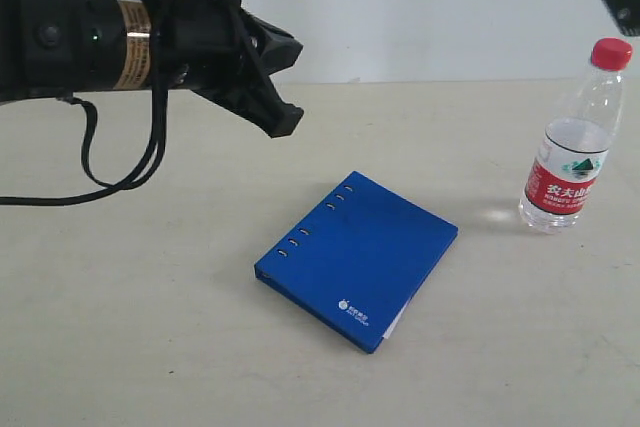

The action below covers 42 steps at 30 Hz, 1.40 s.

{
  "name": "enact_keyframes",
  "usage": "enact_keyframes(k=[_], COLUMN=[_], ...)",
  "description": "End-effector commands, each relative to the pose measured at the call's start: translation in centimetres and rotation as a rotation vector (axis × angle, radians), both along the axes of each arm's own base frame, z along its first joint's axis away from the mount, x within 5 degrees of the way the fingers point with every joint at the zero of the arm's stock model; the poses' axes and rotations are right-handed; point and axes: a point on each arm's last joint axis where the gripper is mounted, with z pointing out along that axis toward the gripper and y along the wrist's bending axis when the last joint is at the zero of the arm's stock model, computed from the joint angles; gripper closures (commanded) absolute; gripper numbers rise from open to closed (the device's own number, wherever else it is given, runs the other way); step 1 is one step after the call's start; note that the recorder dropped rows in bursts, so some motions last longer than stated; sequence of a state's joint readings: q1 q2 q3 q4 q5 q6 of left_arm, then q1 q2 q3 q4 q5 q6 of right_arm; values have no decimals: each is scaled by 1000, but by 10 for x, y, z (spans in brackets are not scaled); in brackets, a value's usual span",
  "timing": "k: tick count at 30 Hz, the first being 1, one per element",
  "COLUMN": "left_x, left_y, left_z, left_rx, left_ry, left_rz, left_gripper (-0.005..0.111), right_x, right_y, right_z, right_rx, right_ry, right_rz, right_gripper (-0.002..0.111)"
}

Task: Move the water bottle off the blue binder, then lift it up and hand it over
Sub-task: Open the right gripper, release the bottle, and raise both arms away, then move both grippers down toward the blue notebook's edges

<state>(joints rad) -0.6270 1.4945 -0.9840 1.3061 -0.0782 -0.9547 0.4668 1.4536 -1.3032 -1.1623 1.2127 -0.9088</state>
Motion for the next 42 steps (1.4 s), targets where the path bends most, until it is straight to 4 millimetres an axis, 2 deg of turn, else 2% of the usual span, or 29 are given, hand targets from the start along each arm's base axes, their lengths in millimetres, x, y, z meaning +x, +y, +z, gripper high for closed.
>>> enact_keyframes(k=[1, 5, 8, 12, 14, 24, 26, 29, 32, 35, 39, 42], left_x=[-15, -32, -43, -58, -65, -121, -131, -137, -132, -120, -90, -63], left_y=[15, 28, 36, 47, 54, 97, 102, 102, 97, 88, 72, 61], left_z=[19, 33, 33, 31, 33, 39, 39, 29, 10, -10, -30, -35], left_rx=[-26, -70, -90, -109, -115, -240, -282, -312, -284, -229, -114, -53], left_ry=[-48, -73, -63, -54, -67, -117, -121, -76, 2, 87, 169, 191], left_rz=[26, 40, 48, 66, 73, 118, 106, 82, 85, 98, 143, 221], left_gripper=[102, 102, 102, 102, 102, 102, 102, 102, 102, 102, 102, 102], right_x=[-31, -53, -58, -63, -63, -66, -68, -69, -63, -52, -34, -26], right_y=[7, 33, 50, 64, 68, 71, 72, 74, 81, 88, 96, 98], right_z=[14, 32, 37, 40, 43, 41, 40, 30, 9, -19, -71, -107], right_rx=[487, 1096, 1488, 1765, 1837, 1909, 1909, 1891, 1831, 1728, 1604, 1573], right_ry=[-45, -139, -139, -56, -53, -2, 29, 107, 232, 343, 414, 401], right_rz=[71, 148, 64, -26, -24, -106, -128, -225, -371, -528, -730, -796], right_gripper=[68, 108, 108, 108, 108, 108, 108, 108, 108, 108, 108, 108])
